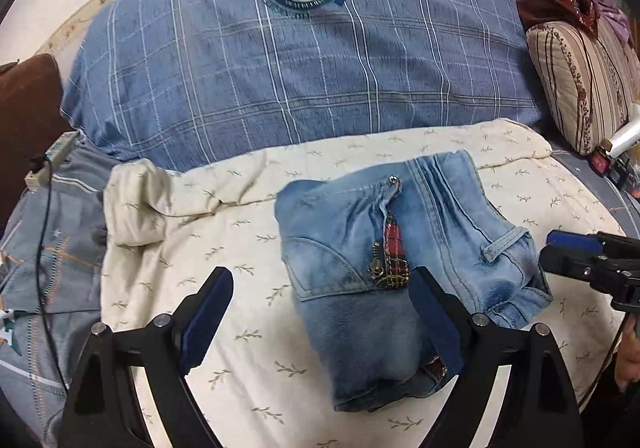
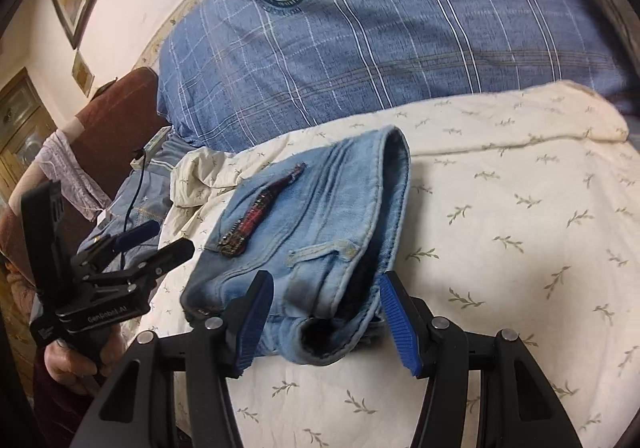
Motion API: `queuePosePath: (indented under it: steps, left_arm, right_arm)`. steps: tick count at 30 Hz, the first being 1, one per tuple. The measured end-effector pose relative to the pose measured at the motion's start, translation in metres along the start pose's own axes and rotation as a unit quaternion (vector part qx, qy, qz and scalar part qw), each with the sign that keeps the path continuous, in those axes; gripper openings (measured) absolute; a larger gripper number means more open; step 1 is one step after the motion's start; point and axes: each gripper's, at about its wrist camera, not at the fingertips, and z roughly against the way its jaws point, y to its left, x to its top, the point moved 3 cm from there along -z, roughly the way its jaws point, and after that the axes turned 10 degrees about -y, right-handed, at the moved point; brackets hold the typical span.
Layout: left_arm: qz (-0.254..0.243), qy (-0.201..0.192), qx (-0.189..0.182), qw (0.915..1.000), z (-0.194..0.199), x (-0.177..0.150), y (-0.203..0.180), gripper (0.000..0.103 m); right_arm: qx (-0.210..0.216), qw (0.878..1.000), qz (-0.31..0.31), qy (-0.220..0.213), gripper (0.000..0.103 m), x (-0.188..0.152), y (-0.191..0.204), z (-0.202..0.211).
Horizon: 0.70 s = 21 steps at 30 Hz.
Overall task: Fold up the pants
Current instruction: 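Lift both grippers off the jeans bundle and open them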
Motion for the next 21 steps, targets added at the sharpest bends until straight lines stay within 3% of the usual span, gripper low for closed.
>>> queuePosePath:
  steps: [9, 15, 21]
  left_arm:
    - [-0.001, -0.003, 0.026, 0.9997, 0.007, -0.005, 0.015, 0.09]
    - [0.023, 0.038, 0.059, 0.9973, -0.013, -0.02, 0.045, 0.09]
    - [0.01, 0.083, 0.062, 0.9945, -0.039, -0.04, 0.049, 0.09]
  right_arm:
    - [-0.006, 0.998, 0.05, -0.032, 0.059, 0.012, 0.041, 0.009]
    - [-0.011, 0.996, 0.091, -0.01, 0.059, 0.004, 0.061, -0.017]
    - [-0.028, 0.994, 0.102, 0.023, 0.059, -0.01, 0.06, -0.049]
